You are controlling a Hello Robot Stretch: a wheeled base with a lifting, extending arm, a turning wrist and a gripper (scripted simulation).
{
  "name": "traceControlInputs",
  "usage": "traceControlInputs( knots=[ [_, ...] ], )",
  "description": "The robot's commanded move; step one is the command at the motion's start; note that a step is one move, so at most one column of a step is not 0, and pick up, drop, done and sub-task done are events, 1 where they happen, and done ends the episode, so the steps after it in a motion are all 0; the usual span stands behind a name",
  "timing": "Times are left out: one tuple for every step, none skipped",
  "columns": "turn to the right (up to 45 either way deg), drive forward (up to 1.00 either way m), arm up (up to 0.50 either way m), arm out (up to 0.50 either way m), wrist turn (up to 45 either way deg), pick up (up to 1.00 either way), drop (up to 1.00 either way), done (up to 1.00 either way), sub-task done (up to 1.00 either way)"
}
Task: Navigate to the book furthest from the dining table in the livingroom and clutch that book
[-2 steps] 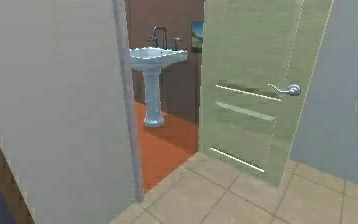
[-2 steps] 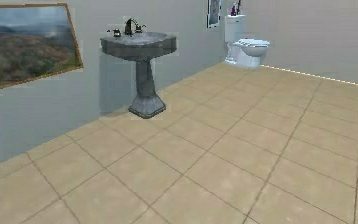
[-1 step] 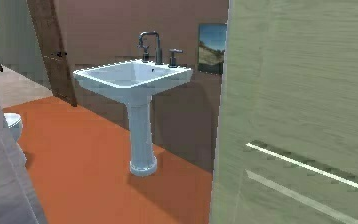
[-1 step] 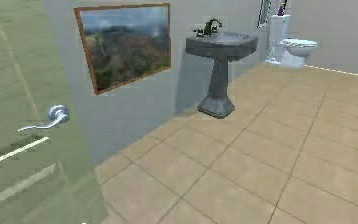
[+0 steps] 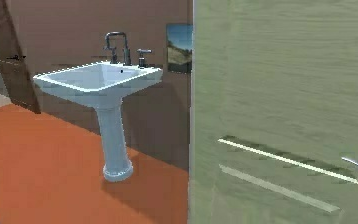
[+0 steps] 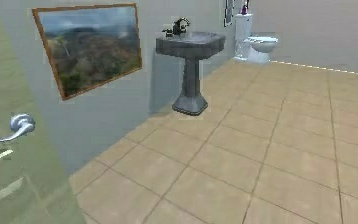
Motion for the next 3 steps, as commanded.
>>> traceControlInputs(
  knots=[
    [0.0, 0.25, 0.0, 0.0, 0.0, 0.0, 0.0, 0.0, 0.0],
    [-30.0, 0.0, 0.0, 0.0, 0.0, 0.0, 0.0, 0.0, 0.0],
    [0.0, 0.8, 0.0, 0.0, 0.0, 0.0, 0.0, 0.0, 0.0]
  ],
)
